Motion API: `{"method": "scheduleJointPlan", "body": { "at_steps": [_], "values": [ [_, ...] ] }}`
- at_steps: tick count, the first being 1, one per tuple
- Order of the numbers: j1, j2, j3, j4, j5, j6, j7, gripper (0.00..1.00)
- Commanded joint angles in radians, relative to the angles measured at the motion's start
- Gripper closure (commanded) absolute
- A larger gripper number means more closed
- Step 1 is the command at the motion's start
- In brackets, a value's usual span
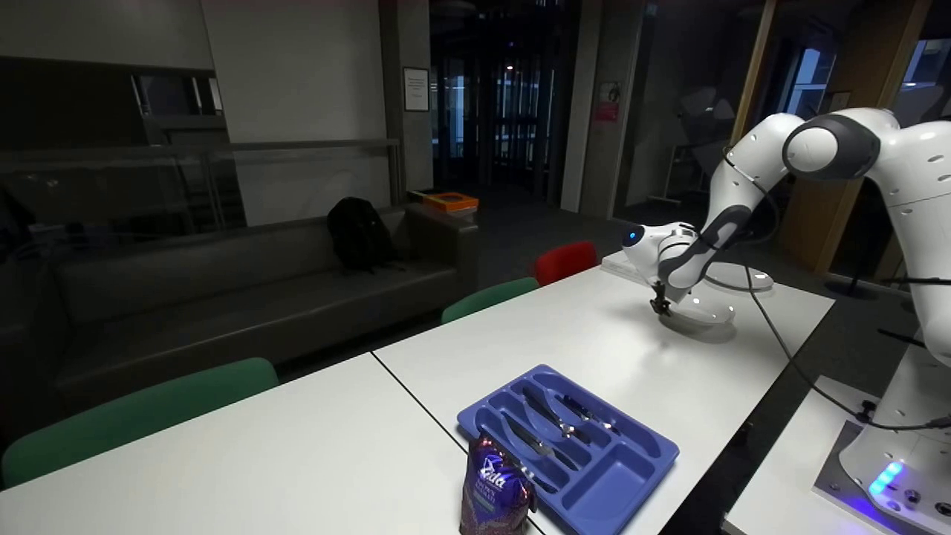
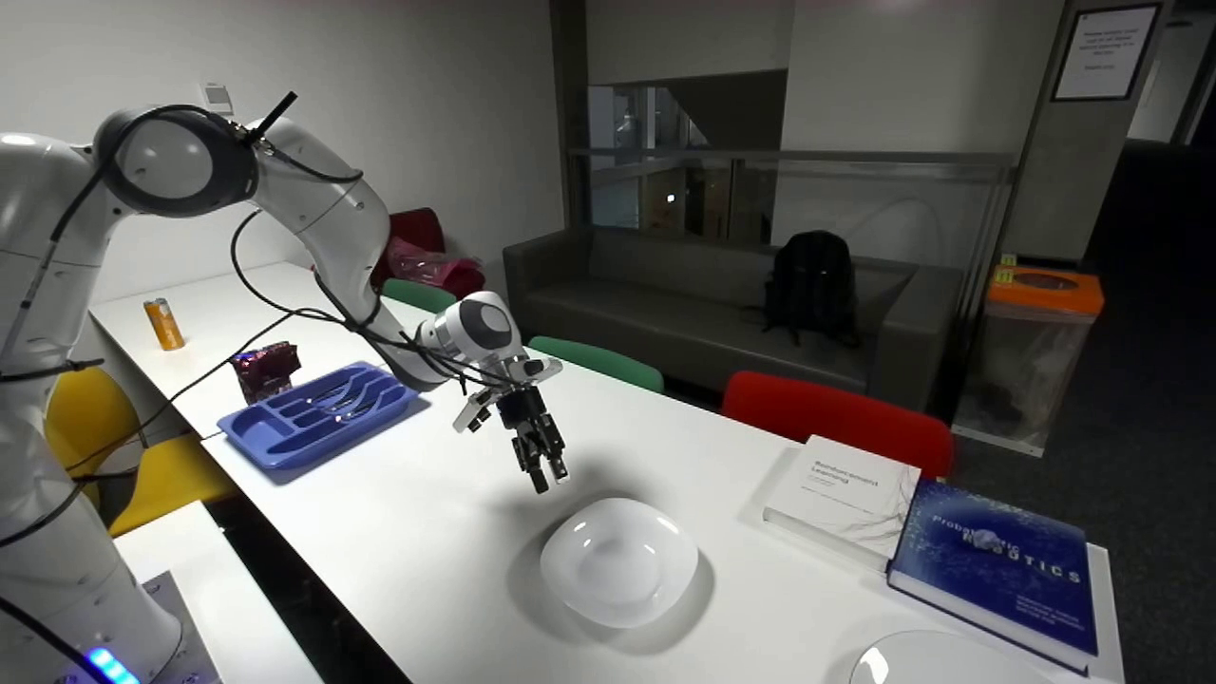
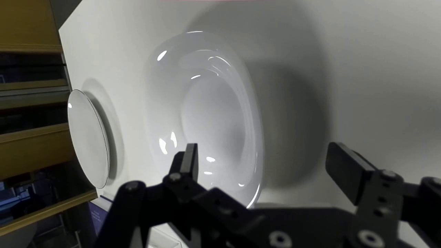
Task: Move the white plate away from you
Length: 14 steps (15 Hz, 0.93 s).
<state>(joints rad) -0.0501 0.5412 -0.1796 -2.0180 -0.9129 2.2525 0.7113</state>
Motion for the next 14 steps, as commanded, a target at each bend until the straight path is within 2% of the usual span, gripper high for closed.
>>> {"method": "scheduleJointPlan", "body": {
  "at_steps": [1, 8, 14],
  "values": [
    [0.01, 0.034, -0.02, 0.038, -0.026, -0.009, -0.003, 0.0],
    [0.027, 0.099, -0.028, 0.112, -0.038, -0.03, -0.008, 0.0],
    [0.039, 0.148, -0.034, 0.162, -0.055, -0.102, -0.008, 0.0]
  ]
}}
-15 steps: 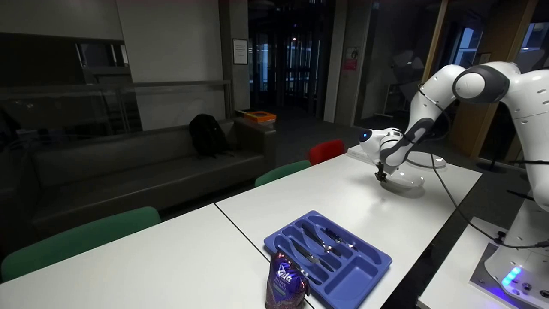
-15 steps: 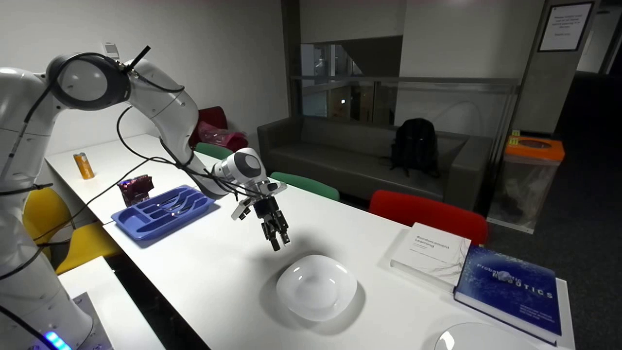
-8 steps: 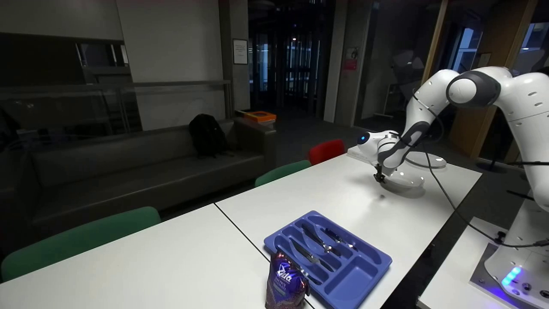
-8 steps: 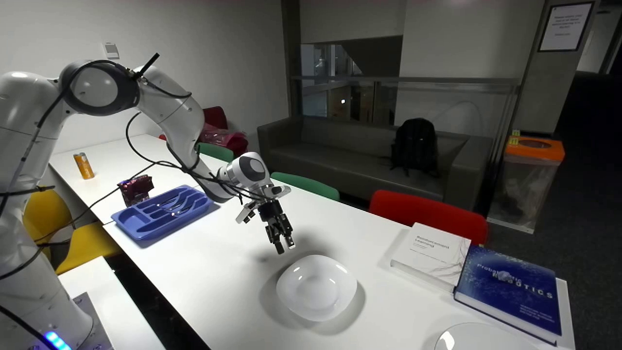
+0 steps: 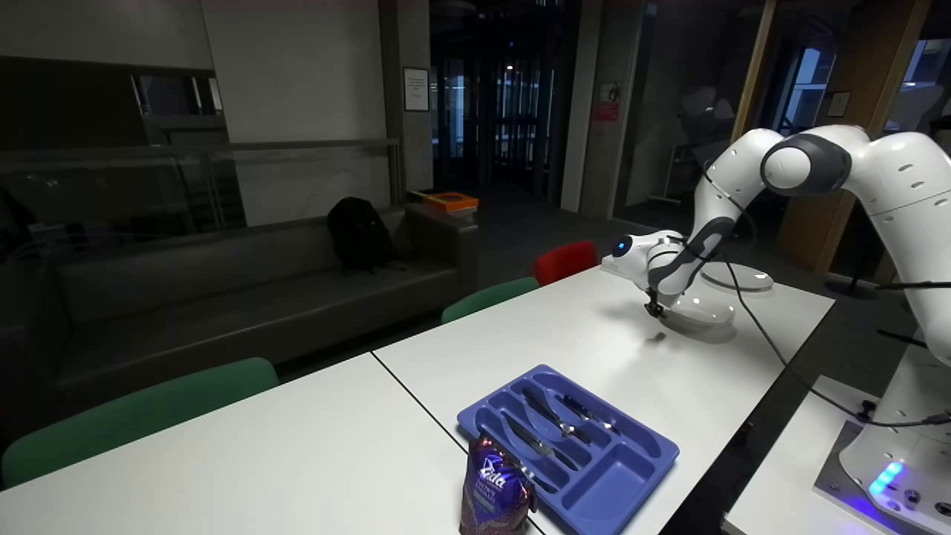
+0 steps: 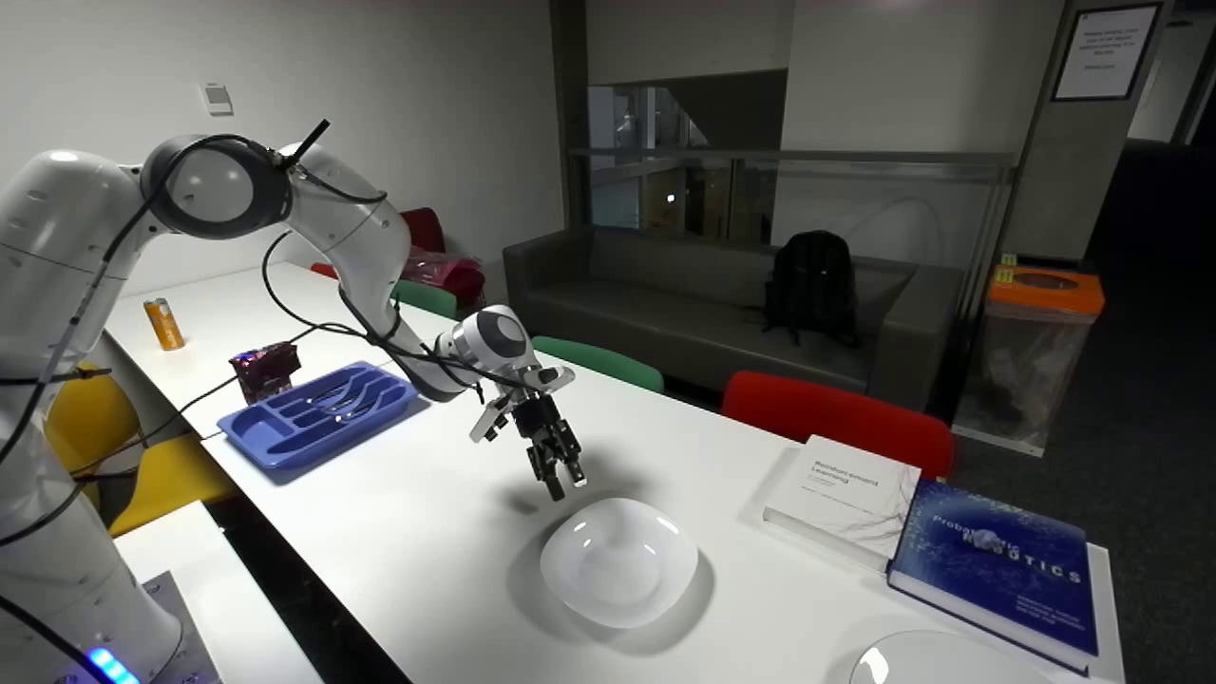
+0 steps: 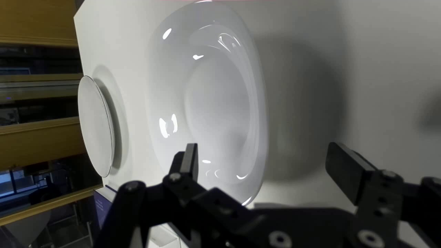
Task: Move the white plate away from you
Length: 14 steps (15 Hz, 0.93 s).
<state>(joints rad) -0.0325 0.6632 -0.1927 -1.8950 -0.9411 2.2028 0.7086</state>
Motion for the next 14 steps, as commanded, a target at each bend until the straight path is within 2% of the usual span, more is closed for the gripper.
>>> {"method": "scheduleJointPlan", "body": {
  "at_steps": [1, 14],
  "values": [
    [0.024, 0.034, -0.022, 0.047, -0.029, -0.064, -0.004, 0.0],
    [0.024, 0.082, -0.021, 0.101, -0.082, -0.123, -0.001, 0.0]
  ]
}}
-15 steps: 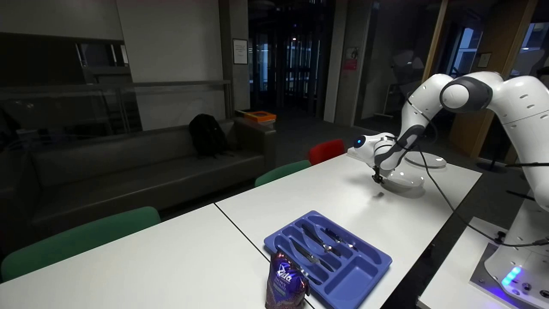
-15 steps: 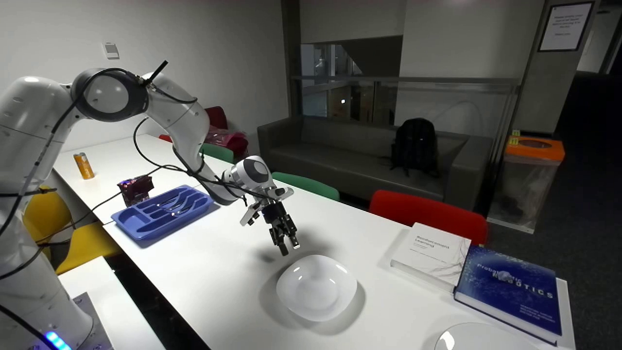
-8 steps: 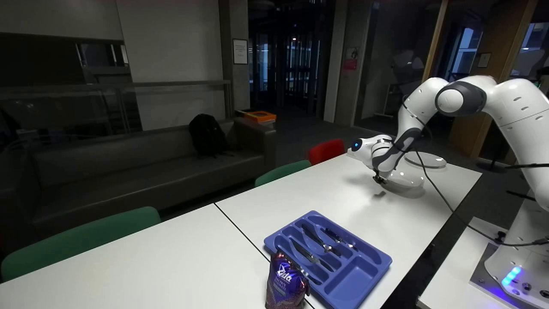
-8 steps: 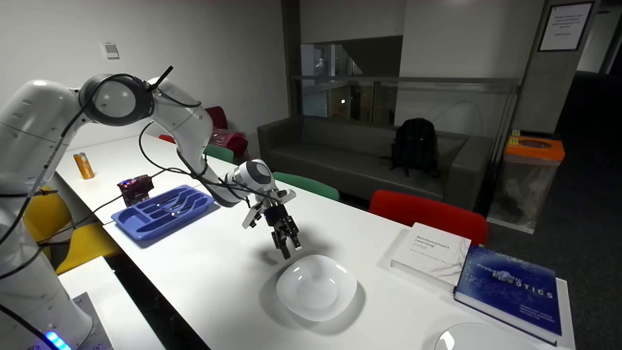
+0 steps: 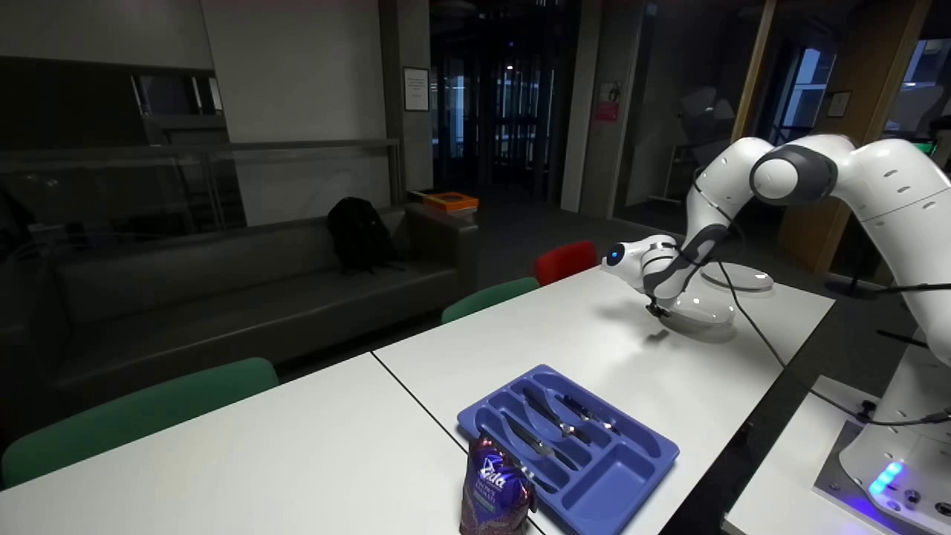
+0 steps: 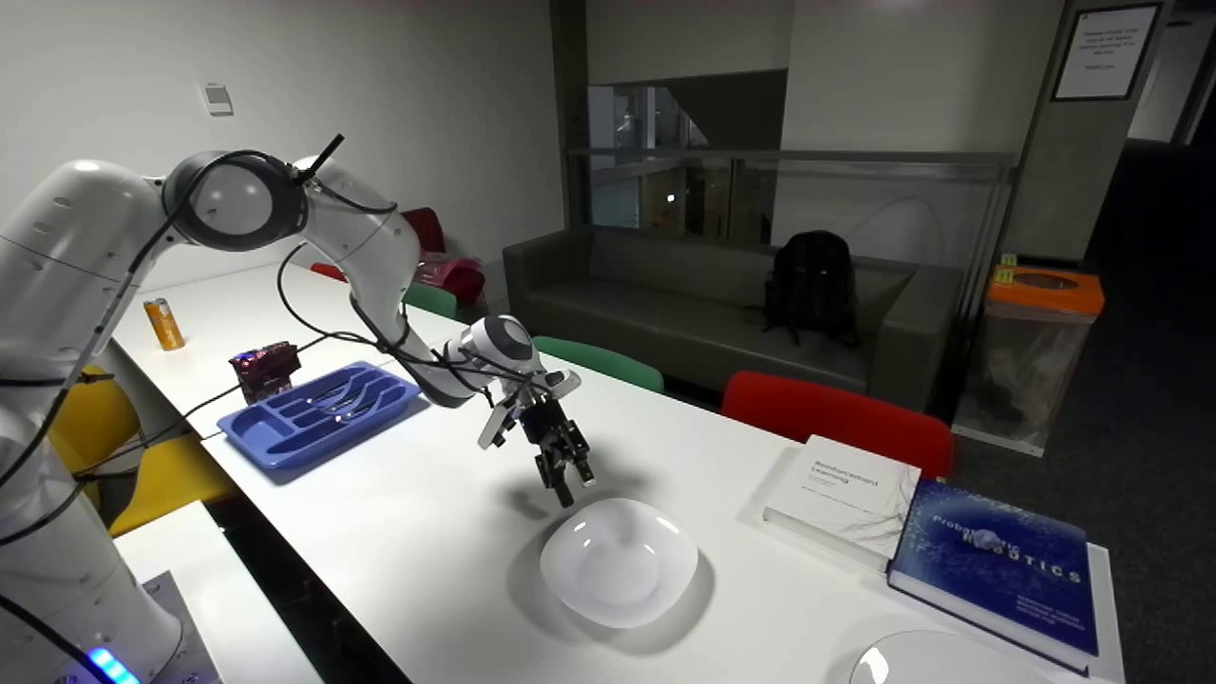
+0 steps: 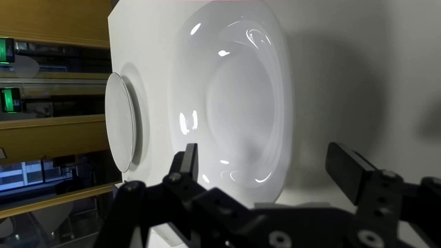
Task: Move the white plate away from you
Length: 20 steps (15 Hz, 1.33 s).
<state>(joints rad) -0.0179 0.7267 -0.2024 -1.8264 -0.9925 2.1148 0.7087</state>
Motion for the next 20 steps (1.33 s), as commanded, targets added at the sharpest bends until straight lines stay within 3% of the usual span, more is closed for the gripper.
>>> {"method": "scheduleJointPlan", "body": {
  "at_steps": [1, 20],
  "values": [
    [0.008, 0.02, -0.01, 0.036, -0.033, -0.035, -0.003, 0.0],
    [-0.001, 0.072, -0.032, 0.088, -0.036, -0.063, -0.003, 0.0]
  ]
}}
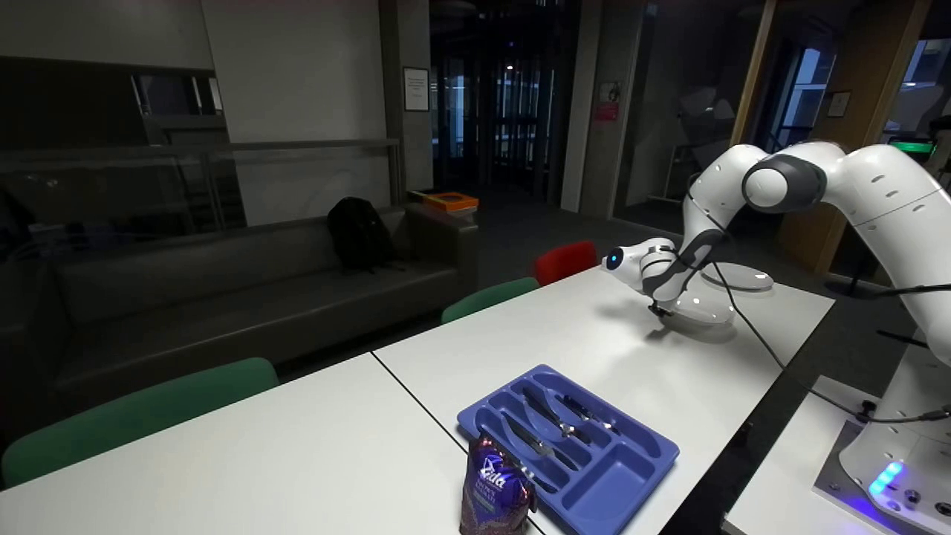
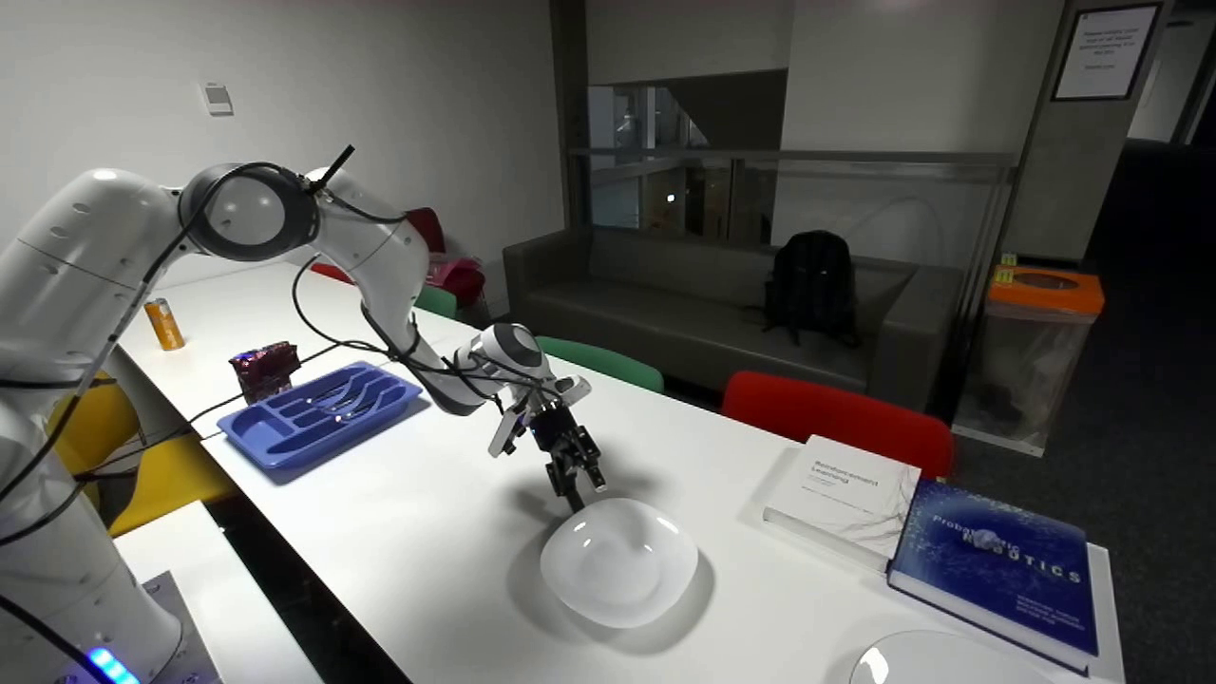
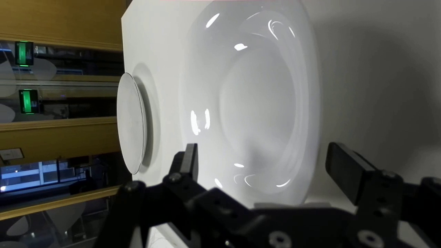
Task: Move the white plate away from you
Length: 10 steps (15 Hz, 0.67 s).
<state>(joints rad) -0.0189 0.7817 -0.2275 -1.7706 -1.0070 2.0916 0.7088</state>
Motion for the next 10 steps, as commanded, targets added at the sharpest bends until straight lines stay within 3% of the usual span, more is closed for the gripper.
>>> {"method": "scheduleJointPlan", "body": {
  "at_steps": [1, 10],
  "values": [
    [0.0, 0.019, -0.007, 0.035, -0.022, -0.043, -0.005, 0.0],
    [-0.012, 0.065, -0.011, 0.085, -0.016, -0.046, -0.022, 0.0]
  ]
}}
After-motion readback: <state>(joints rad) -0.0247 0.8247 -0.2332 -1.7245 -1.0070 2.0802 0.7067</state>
